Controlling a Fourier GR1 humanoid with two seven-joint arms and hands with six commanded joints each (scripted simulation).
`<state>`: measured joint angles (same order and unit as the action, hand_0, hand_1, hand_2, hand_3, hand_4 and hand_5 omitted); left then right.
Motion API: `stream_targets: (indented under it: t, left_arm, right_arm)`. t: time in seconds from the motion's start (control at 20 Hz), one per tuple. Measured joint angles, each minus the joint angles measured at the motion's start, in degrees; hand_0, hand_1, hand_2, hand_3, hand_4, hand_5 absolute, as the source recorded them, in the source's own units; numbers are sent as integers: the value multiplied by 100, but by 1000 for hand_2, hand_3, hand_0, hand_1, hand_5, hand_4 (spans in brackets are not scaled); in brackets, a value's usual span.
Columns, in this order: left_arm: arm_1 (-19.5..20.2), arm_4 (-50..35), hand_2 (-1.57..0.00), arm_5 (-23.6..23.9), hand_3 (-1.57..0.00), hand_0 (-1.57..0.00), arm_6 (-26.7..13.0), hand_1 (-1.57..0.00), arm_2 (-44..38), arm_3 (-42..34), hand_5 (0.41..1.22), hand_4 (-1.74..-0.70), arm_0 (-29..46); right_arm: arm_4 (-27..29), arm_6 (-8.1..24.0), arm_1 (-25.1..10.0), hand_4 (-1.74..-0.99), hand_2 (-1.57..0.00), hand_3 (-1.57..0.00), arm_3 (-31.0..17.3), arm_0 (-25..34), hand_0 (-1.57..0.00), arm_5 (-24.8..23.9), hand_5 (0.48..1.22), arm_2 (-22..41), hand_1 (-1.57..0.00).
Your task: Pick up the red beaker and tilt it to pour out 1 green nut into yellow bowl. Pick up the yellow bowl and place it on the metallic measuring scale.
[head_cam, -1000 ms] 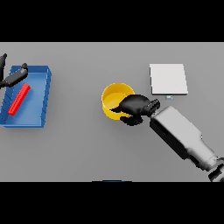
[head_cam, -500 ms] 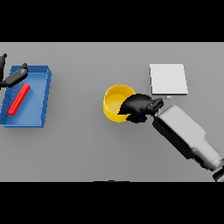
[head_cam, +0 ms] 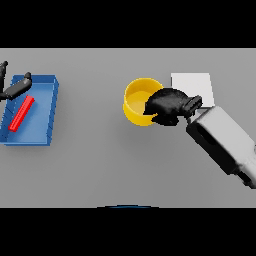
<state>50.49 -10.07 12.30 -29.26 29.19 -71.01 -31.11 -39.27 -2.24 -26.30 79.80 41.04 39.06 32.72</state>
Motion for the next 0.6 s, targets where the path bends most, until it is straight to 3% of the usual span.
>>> stream_targets:
  t: [0.15, 0.25, 0.4, 0.6]
  left_arm:
    - [-25, -7, 1, 52, 1, 1, -13, 1, 11, -83, 723, -805, 41]
    - [3, 56, 1, 64, 1, 1, -28, 1, 21, -61, 723, -800, -1]
    - [40, 35, 1, 90, 1, 1, -9, 1, -21, -81, 741, -811, 22]
    - [163, 45, 1, 71, 1, 1, -179, 1, 16, -328, 735, -804, 55]
  right_arm:
    - [139, 232, -157, -1720, -1560, -1248, 291, -151, -1568, 141, 1219, -161, -1568]
    - [170, 116, -325, -1719, -1564, -1238, 390, -139, -1569, 147, 1220, -217, -1569]
    - [73, 14, -514, -1720, -1567, -1325, 236, 77, -1570, -76, 1221, -335, -1570]
    - [-24, -4, -736, -1720, -1570, -1239, -250, 230, -1571, -391, 1221, -544, -1571]
